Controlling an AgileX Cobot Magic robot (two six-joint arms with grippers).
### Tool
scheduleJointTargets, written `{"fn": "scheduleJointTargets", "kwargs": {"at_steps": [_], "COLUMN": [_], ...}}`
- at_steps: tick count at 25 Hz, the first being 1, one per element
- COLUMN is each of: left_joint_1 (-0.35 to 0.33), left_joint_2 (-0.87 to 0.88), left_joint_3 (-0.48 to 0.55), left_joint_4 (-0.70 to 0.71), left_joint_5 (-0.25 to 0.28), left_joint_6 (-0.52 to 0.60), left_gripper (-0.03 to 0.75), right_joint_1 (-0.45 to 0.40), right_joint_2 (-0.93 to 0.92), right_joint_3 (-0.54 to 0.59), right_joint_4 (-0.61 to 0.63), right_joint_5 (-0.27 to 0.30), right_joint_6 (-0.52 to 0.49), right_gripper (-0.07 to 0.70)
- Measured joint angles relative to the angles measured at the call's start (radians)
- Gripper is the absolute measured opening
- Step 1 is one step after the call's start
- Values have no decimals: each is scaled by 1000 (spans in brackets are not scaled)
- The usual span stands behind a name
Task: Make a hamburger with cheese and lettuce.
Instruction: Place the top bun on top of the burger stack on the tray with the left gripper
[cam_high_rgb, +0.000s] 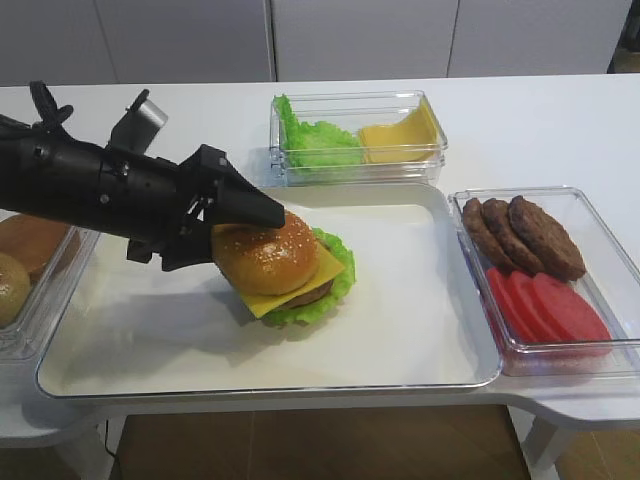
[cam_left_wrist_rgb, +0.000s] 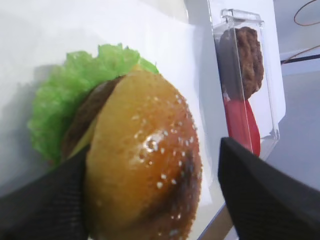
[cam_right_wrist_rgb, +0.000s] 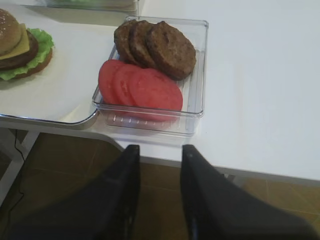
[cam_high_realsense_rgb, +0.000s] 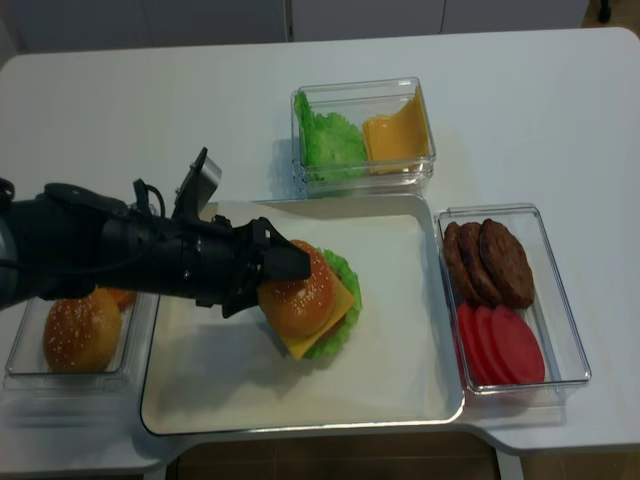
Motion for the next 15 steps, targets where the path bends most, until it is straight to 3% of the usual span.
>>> {"fn": "scheduleJointTargets", "kwargs": {"at_steps": [15], "left_joint_1": [0], "left_joint_2": [-18], "left_joint_3": [0], "left_joint_4": [26], "left_joint_5": [-65], "left_joint_6": [95], "left_gripper": [518], "right_joint_1": [0], "right_joint_2": [0], "right_joint_3": [0], "right_joint_4": [0], "right_joint_5": [0], "right_joint_6": [0], "right_gripper": [216]}}
